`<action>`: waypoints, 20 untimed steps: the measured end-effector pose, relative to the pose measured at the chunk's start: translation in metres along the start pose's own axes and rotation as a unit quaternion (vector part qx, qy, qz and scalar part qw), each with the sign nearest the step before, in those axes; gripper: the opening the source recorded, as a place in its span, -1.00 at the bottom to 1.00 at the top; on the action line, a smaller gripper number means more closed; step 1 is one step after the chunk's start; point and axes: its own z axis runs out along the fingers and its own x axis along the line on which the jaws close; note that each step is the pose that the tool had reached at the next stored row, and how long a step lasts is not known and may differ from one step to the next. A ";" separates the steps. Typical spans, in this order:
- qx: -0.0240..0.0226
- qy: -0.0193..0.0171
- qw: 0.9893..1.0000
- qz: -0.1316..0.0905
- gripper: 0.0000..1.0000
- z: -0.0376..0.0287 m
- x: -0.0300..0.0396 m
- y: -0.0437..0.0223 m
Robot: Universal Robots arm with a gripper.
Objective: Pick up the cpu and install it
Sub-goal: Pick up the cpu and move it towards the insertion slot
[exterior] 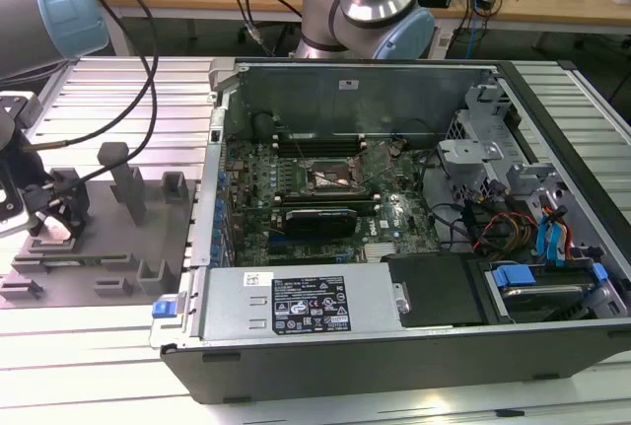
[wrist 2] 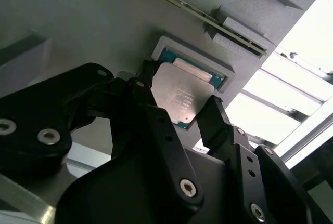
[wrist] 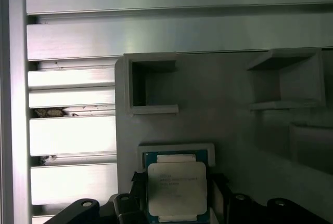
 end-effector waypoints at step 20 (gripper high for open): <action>0.000 0.000 1.000 0.000 0.09 -0.0095 0.0000 0.0027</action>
